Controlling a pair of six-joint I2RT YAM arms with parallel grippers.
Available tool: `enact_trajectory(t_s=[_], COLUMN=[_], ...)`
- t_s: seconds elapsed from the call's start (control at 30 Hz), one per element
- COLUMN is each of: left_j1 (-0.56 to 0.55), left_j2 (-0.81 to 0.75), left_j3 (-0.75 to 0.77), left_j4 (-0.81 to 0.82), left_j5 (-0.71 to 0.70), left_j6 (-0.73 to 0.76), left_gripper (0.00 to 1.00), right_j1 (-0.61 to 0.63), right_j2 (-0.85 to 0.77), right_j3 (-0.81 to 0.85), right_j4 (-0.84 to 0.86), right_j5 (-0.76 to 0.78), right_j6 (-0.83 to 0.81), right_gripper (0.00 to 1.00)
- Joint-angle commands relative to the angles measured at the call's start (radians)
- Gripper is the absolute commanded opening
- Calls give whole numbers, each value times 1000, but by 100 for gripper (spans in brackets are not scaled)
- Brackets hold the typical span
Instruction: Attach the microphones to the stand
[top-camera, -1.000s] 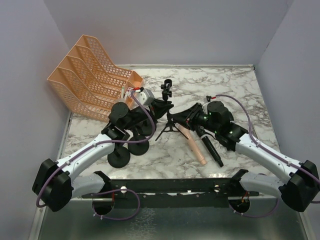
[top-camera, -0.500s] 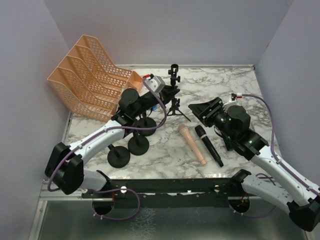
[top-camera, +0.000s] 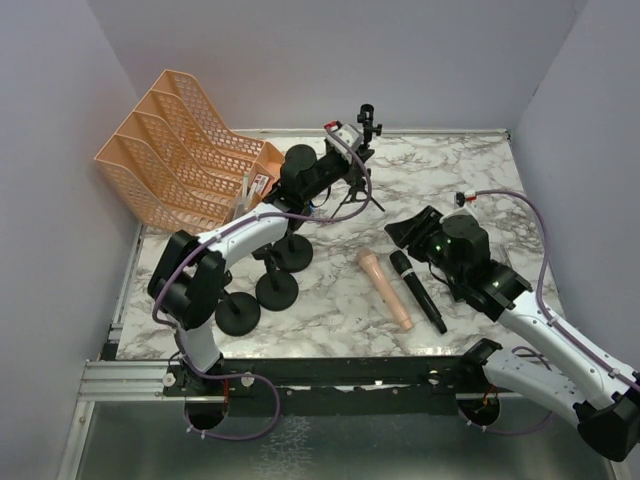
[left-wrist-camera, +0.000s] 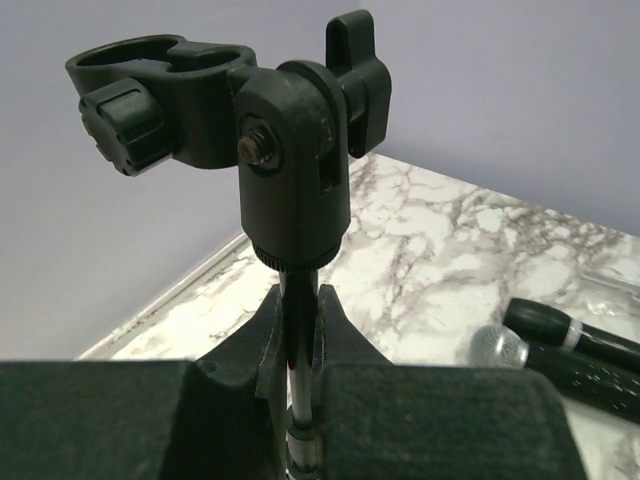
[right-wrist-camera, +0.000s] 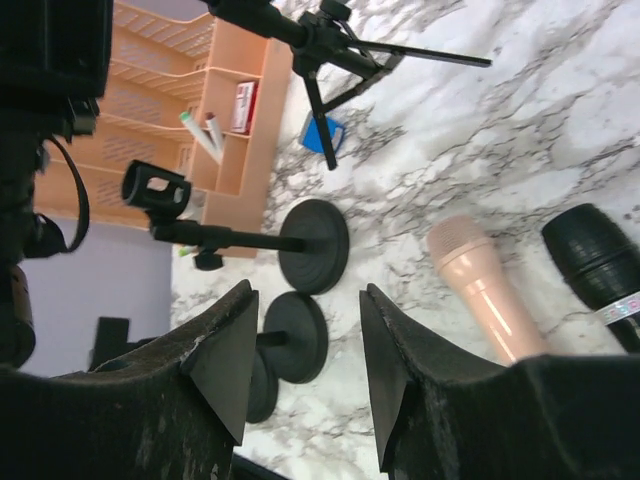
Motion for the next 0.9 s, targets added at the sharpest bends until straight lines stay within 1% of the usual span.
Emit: enact_trajectory(t_s=[0.0, 0.1, 0.23, 0.37, 0.47, 0.5, 0.6, 0.63, 0.73, 0.77, 0.87], left_j1=[71, 114, 135, 138, 138, 138, 138, 138, 138, 138, 140], left_j2=[121, 196, 248, 268, 274, 274, 268, 263, 235, 221, 174], left_j3=[145, 202, 219, 176, 130, 113, 82, 75, 51, 43, 19], left_j4=[73, 87, 112, 149, 181, 194, 214, 215, 216, 217, 216], left_j5=[27, 84, 133, 147, 144, 145, 141, 136, 116, 106, 90], left_j6=[-44, -111, -128, -134, -134, -134, -140, -142, -142, -143, -134], left_gripper=[0, 0, 0, 0, 0, 2, 13, 21, 49, 55, 62], right_j1=[0, 0, 0, 0, 0, -1, -1, -1, -1, -1, -1], right_j2=[41, 91, 166, 223, 258, 270, 289, 294, 307, 310, 318], right_j3=[15, 36, 79, 102, 118, 123, 135, 138, 141, 141, 144], right_j4=[-44, -51, -97, -124, -132, -137, -152, -157, -162, -162, -170], right_j5=[91, 107, 145, 186, 163, 151, 128, 127, 116, 112, 114], right_j6=[-93, -134, -188, -239, -287, -300, -319, -323, -356, -371, -416], right_gripper=[49, 49, 51, 53, 53, 53, 53, 54, 55, 56, 57])
